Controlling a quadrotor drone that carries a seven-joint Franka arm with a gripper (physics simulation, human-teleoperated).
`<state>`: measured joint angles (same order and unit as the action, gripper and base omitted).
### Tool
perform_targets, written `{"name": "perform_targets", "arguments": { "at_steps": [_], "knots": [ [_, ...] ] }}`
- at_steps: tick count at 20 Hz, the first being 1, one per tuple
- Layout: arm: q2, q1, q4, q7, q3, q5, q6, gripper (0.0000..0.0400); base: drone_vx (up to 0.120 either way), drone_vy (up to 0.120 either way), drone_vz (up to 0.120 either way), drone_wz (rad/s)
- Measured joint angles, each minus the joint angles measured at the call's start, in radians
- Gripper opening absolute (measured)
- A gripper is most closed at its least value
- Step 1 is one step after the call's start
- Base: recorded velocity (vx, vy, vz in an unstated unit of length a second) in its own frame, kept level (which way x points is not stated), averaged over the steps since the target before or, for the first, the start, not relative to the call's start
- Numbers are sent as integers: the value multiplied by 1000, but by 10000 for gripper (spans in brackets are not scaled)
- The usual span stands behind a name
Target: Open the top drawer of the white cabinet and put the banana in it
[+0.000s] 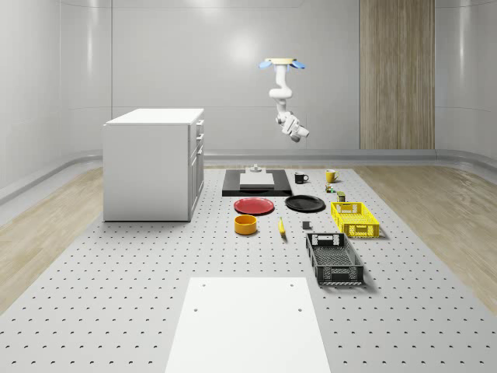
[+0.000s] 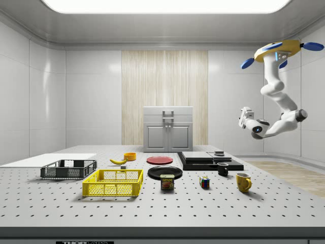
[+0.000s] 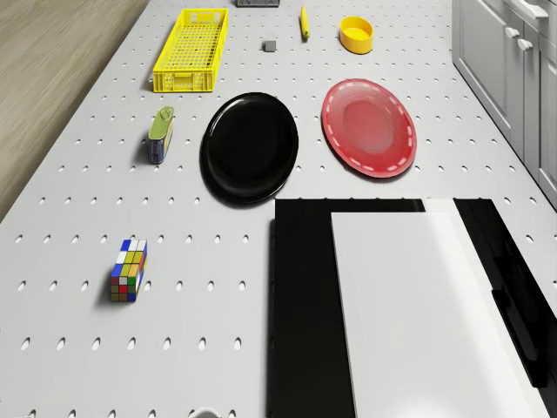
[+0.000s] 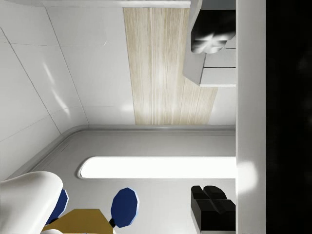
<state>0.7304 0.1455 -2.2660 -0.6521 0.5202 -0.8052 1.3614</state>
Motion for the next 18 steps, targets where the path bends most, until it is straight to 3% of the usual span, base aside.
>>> {"name": "perform_targets", "arguments": {
  "at_steps": [7, 18],
  "knots": [
    [37, 92, -105, 29, 134, -179, 23, 400, 120, -120, 120, 0],
    [93, 186, -149, 19, 211, -211, 79, 400, 120, -120, 120, 0]
  ]
}}
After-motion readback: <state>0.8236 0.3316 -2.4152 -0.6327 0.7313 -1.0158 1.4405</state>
